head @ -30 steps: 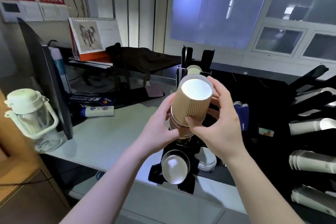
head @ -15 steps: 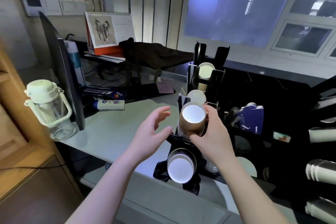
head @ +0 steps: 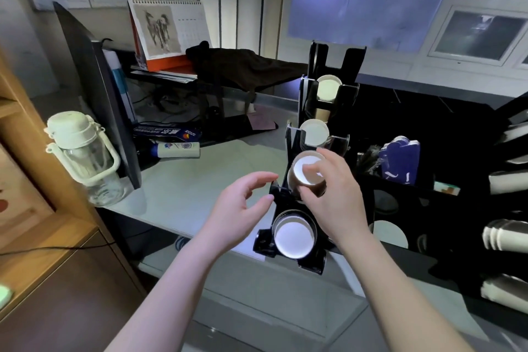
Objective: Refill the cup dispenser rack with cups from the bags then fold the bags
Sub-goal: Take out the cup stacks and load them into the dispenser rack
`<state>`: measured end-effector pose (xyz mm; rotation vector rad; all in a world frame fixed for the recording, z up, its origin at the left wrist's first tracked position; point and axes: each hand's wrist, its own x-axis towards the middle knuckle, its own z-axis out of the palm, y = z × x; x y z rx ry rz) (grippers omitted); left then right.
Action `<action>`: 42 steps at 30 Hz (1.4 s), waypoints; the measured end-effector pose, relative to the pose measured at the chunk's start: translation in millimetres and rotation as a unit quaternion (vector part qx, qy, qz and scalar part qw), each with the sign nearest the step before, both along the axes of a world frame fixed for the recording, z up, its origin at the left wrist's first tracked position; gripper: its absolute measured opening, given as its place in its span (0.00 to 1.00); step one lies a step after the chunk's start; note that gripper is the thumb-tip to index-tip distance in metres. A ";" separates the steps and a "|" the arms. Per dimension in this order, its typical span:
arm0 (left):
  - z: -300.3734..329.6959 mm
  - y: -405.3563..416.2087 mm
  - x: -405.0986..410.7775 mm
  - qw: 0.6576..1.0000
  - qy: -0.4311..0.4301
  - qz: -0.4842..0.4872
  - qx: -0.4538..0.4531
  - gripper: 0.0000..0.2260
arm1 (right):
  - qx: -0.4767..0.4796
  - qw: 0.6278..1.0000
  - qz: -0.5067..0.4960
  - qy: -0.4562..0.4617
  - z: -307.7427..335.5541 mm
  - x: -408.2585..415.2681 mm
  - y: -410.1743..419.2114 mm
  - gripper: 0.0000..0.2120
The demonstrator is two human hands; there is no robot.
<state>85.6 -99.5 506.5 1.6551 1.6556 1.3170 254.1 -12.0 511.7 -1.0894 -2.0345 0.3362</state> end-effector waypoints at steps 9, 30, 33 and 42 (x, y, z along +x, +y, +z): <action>-0.1 -14.6 32.5 0.981 0.170 -0.061 0.068 0.27 | 0.005 0.999 0.021 0.024 -18.9 42.1 -46.5 0.30; 12.5 -17.3 465.9 0.854 0.308 -0.357 0.219 0.34 | 0.020 0.949 -0.308 0.061 7.5 466.0 -197.0 0.23; 6.6 -29.8 543.0 0.846 0.279 -0.397 0.221 0.34 | -0.014 0.926 -0.372 0.053 -3.6 537.9 -228.8 0.22; -19.4 -57.6 706.7 0.792 0.263 -0.521 0.181 0.34 | -0.104 0.836 -0.537 0.049 -45.1 689.1 -313.6 0.18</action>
